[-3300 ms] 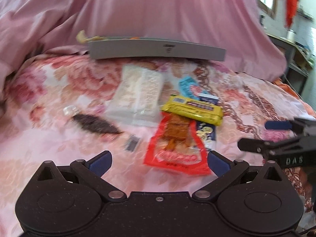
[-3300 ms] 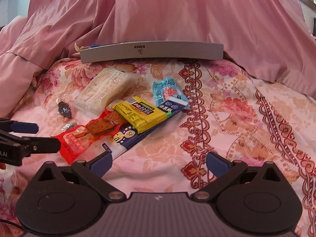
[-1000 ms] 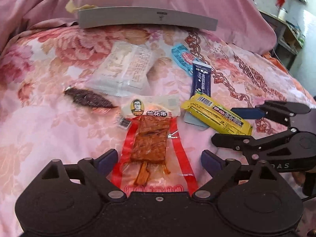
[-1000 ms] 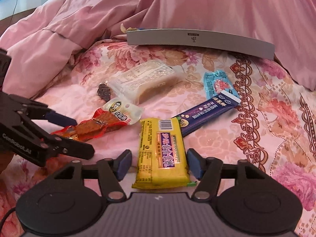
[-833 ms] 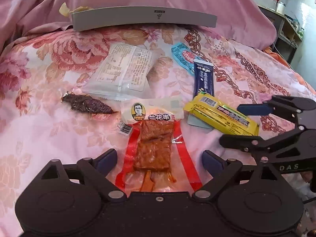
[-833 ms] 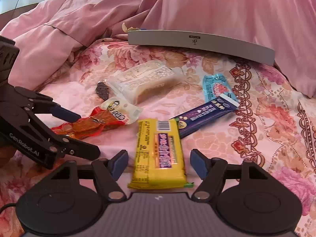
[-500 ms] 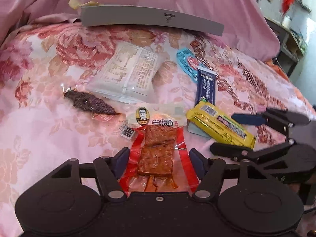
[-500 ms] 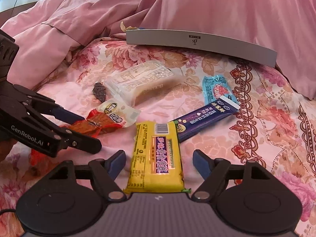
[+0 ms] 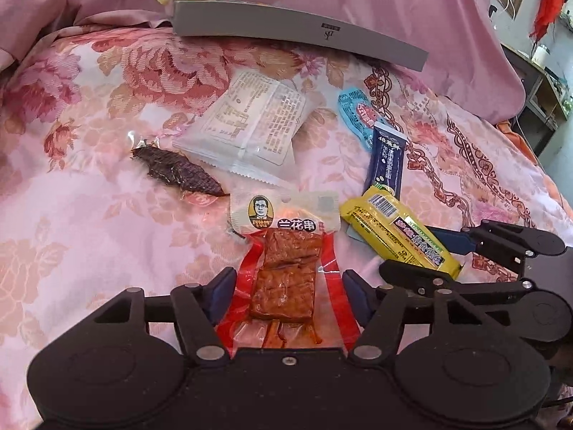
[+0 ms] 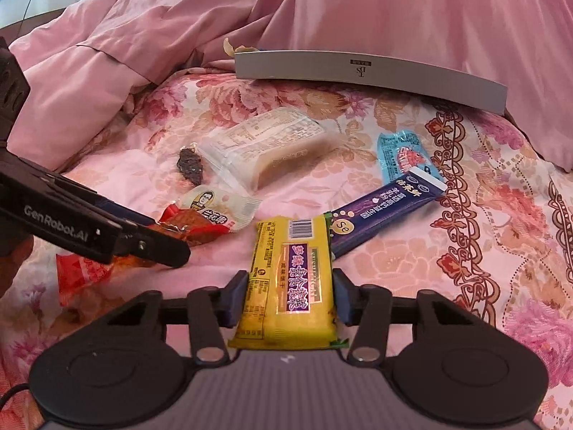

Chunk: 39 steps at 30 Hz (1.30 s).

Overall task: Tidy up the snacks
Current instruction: 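Lift both snacks and carry them into the grey tray, opening both tools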

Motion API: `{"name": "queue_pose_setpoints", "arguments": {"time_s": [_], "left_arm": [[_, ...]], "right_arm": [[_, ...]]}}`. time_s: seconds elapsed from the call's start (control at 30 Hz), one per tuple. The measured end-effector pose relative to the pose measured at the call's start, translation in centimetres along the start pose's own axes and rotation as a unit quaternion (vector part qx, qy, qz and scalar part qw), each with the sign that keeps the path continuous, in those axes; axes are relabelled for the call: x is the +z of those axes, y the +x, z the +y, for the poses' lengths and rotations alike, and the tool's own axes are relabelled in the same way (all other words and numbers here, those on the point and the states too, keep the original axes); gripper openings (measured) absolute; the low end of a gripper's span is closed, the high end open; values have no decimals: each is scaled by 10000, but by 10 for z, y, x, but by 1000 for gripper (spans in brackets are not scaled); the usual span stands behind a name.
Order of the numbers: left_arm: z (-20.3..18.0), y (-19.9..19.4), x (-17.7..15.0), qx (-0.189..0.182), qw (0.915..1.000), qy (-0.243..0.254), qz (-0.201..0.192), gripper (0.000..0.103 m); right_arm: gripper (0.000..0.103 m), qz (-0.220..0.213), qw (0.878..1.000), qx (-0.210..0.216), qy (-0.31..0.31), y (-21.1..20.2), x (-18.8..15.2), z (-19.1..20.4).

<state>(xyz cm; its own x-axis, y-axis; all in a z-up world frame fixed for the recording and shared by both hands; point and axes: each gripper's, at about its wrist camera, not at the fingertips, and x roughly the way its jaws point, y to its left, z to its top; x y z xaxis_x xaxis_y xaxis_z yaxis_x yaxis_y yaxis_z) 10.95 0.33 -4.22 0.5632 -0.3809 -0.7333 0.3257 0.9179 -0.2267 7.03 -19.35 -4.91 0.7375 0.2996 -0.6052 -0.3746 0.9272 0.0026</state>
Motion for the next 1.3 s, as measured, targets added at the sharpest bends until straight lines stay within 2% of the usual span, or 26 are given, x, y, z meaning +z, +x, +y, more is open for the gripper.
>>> {"name": "queue_pose_setpoints", "arguments": {"time_s": [0.2, 0.37, 0.47, 0.63, 0.97, 1.3], "left_arm": [[-7, 6, 0, 128, 9993, 355, 5, 69], [-3, 2, 1, 108, 9998, 176, -39, 65], [-2, -2, 1, 131, 9998, 63, -103, 61], [-1, -9, 3, 141, 9996, -73, -227, 51], [0, -15, 2, 235, 9991, -144, -314, 48], [0, -26, 2, 139, 9975, -242, -647, 48]], "right_arm": [[58, 78, 9999, -97, -5, 4, 1, 3], [59, 87, 9999, -120, 26, 4, 1, 4], [52, 57, 9999, -123, 28, 3, 0, 3], [51, 9, 9999, -115, 49, -1, -1, 2], [52, -45, 9999, -78, 116, -5, -1, 1], [52, -177, 9998, 12, 51, -10, 1, 3]]}}
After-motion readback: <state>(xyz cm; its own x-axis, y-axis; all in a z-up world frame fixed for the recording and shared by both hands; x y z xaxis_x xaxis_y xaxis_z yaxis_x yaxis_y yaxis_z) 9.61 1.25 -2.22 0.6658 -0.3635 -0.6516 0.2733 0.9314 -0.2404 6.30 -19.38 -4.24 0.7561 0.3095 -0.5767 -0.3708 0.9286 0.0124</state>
